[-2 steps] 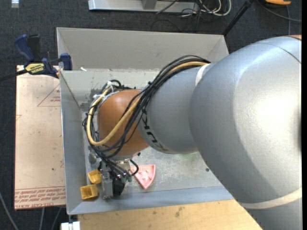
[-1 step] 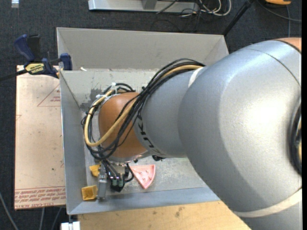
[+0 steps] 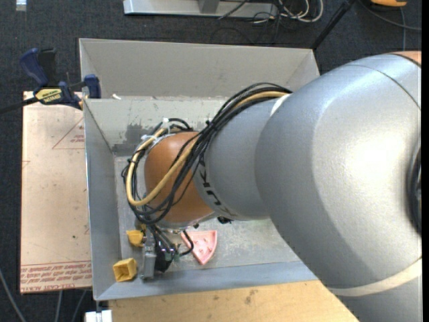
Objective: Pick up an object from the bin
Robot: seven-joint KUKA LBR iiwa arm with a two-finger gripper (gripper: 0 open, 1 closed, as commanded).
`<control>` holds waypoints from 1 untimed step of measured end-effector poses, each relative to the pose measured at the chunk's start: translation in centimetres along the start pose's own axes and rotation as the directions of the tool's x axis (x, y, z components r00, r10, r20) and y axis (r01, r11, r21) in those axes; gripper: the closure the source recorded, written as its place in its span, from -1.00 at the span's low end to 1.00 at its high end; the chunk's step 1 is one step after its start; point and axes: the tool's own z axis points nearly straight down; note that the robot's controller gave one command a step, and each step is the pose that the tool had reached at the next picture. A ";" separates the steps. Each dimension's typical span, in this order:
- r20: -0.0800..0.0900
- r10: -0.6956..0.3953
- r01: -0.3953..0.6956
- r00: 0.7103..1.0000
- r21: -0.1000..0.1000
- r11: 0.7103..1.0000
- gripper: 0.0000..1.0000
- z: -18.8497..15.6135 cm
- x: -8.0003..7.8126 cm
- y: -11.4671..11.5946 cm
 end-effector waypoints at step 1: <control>-0.004 0.020 -0.020 1.000 0.002 1.000 1.00 -5.7 -4.0 -3.3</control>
Offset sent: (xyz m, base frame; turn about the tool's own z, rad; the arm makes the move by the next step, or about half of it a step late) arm 0.0000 0.0000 0.0000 0.0000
